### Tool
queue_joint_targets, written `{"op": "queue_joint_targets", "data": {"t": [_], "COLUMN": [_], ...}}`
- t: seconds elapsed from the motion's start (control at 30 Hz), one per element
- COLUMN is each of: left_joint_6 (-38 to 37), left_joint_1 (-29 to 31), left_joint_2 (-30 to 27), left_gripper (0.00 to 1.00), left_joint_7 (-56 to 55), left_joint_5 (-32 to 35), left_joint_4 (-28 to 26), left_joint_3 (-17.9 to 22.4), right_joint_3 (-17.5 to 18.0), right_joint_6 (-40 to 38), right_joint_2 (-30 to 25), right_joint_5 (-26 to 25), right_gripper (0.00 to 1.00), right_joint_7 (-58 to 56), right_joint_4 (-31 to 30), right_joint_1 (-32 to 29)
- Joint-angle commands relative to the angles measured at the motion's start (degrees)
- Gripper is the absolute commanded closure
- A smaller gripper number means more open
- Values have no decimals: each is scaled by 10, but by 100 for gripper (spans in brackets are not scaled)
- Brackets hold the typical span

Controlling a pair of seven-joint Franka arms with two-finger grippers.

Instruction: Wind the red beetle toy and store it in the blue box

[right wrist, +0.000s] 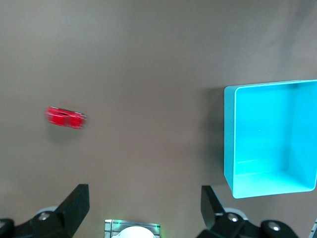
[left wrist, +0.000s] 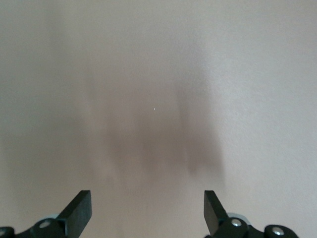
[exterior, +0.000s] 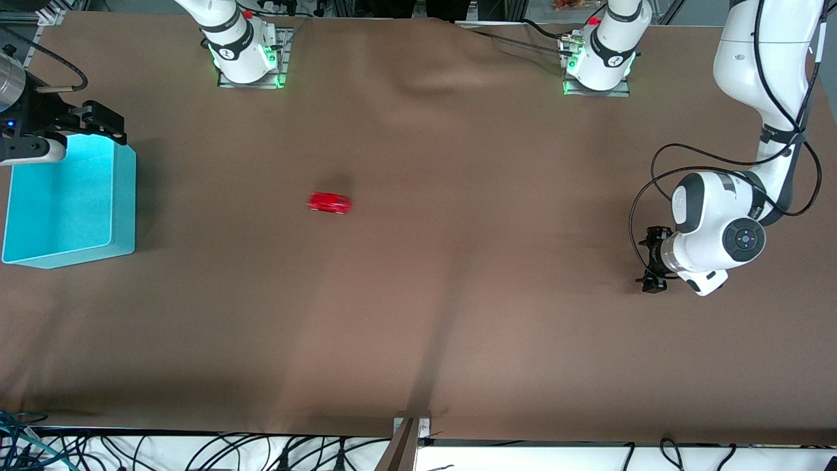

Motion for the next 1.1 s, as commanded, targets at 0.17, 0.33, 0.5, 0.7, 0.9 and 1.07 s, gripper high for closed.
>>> {"op": "queue_joint_targets", "data": {"t": [0.17, 0.33, 0.5, 0.7, 0.9, 1.07], "left_joint_6": [-118, -152, -172, -175, -196, -224], "left_joint_1": [0, 0, 0, 2, 2, 4], "left_joint_2": [-21, -33, -46, -76, -89, -100], "left_gripper": [0, 0, 0, 0, 0, 0], "left_joint_7": [129, 217, 296, 391, 505, 586], "left_joint_5": [3, 0, 0, 0, -1, -7], "left_joint_4": [83, 118, 145, 152, 153, 179], "left_joint_3": [-3, -3, -7, -19, -23, -23], "right_joint_3": [0, 1, 0, 0, 0, 0], "right_joint_6": [-13, -13, -14, -14, -14, -14], "right_joint_2": [6, 7, 7, 7, 9, 9], "right_joint_5": [1, 1, 1, 1, 1, 1], "right_gripper": [0, 0, 0, 0, 0, 0], "right_joint_7": [0, 0, 0, 1, -1, -1], "right_joint_4": [18, 18, 18, 18, 18, 18], "right_joint_1": [-2, -2, -2, -2, -4, -4]}}
